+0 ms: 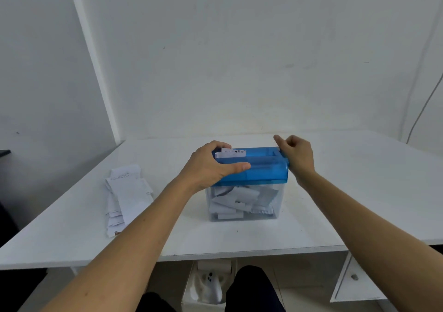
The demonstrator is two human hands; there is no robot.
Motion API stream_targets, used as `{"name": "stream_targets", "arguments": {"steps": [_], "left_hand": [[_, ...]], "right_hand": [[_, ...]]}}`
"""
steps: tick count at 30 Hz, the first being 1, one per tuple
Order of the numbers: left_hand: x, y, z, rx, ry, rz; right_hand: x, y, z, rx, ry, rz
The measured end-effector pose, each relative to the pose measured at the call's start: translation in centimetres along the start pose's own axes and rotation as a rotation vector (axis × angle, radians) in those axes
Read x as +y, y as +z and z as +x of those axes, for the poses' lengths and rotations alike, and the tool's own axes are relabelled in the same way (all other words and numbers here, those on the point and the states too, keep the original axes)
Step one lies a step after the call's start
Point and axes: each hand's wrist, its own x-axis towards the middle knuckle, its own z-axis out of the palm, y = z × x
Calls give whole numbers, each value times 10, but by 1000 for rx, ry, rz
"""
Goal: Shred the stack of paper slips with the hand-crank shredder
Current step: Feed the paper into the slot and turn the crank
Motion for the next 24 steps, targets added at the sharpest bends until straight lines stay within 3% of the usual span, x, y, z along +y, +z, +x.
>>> {"name": "stream_targets", "arguments": {"steps": [5, 11, 17, 21, 24], "left_hand": [[-2, 0, -1, 19, 24, 19], [-4, 0, 0, 20, 25, 37], [-2, -2, 0, -6, 22, 50], [-2, -3, -1, -13, 21, 48], [-2, -3, 0, -18, 19, 55]], "right_hand": [[30, -6, -29, -129, 55, -162], [26, -41, -60, -439, 51, -308], [-14, -97, -75, -781, -38, -118], [-50, -98, -58, -680, -184, -148], [-53, -74, -26, -425, -165, -38]]}}
